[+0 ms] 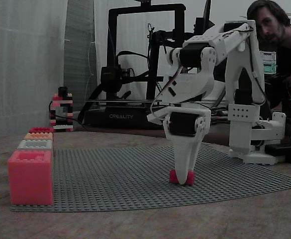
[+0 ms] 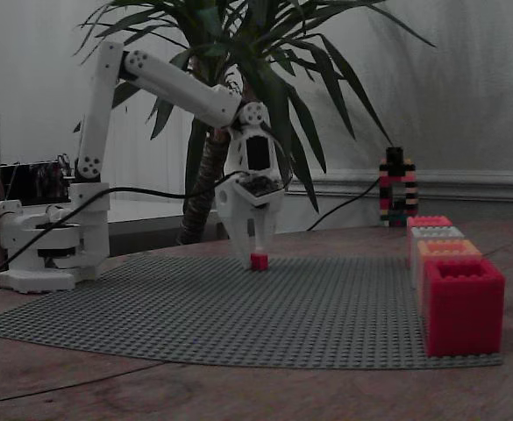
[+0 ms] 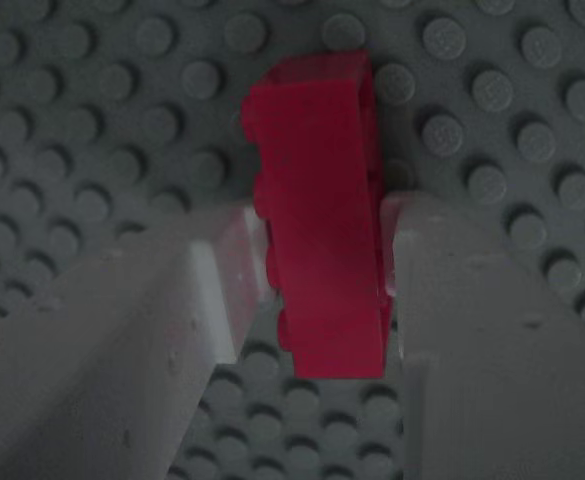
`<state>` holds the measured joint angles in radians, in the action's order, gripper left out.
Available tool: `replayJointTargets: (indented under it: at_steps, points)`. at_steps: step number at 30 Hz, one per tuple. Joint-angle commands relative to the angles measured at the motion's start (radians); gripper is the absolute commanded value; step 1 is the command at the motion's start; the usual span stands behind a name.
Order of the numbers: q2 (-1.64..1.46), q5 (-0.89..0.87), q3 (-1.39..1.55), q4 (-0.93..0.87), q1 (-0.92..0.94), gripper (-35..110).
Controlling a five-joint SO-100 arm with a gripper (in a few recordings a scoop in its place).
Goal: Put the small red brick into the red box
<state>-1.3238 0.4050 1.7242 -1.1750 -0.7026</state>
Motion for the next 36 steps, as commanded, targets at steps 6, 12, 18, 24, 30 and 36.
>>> replayJointTargets:
  at_steps: [6, 12, 18, 24, 30, 36]
  points:
    - [-0.066, -0.037, -0.209, 0.015, -0.006, 0]
    - [-0.081, -0.067, -0.385, 0.143, 0.025, 0]
    - [-0.095, -0.149, -0.469, 0.318, 0.17, 0]
    - [-0.081, -0.186, -0.586, 0.436, 0.36, 0]
    - [-0.048, -0.193, -0.647, 0.502, 0.558, 0]
    - [0.017, -0.149, -0.647, 0.56, 0.749, 0]
